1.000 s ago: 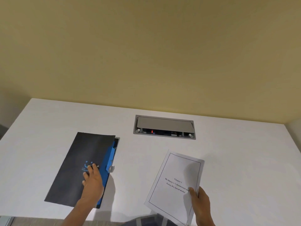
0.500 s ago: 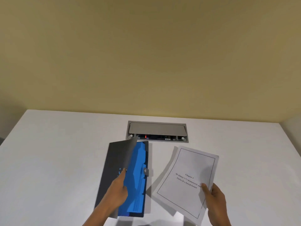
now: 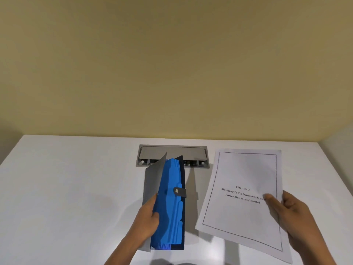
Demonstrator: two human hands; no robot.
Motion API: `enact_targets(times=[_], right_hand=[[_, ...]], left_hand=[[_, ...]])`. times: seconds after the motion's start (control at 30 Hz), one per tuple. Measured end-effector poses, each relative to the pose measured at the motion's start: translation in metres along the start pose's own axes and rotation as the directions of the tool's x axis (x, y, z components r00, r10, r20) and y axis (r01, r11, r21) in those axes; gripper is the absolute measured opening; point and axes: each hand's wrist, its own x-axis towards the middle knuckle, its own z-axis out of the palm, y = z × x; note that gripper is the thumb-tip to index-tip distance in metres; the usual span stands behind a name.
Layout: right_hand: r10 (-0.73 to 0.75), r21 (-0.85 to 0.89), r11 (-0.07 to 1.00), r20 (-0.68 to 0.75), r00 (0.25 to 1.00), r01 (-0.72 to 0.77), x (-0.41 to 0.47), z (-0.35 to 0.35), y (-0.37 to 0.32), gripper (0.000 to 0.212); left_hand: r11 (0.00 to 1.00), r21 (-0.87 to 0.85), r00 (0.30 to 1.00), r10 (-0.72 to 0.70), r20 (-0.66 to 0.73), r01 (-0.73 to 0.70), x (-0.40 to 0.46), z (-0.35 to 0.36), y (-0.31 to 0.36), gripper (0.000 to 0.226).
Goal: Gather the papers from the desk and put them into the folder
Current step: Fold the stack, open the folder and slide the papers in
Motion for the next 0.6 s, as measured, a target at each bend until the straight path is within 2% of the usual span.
enact_targets(times=[0.17,0.27,0.43,0.6], right_hand=[[-0.069,-0.056,0.995,0.191,0.979,0.081,0.003,0.007,-0.034,0.031],[-0.086,-0.116,0.986,0.287,0.954,0.124,0.004,0.035,-0.056,0.018],[-0.087,-0.265,0.947,0.338,0.937,0.183,0.008,0.087,-0.076,0.013],[-0.068,-0.359,0.906,0.395,0.916,0.222,0.011,0.132,-0.086,0.017]], left_hand=[[0.998,-0.053,1.000,-0.019,-0.020,0.018,-0.004,0.004,0.008,0.045],[0.996,-0.088,0.999,-0.036,-0.037,0.033,-0.007,0.002,0.011,0.048],[0.994,-0.085,0.993,-0.078,-0.087,0.071,-0.011,0.001,0.017,0.051],[0.991,-0.077,0.988,-0.115,-0.102,0.107,-0.012,0.000,0.024,0.058]])
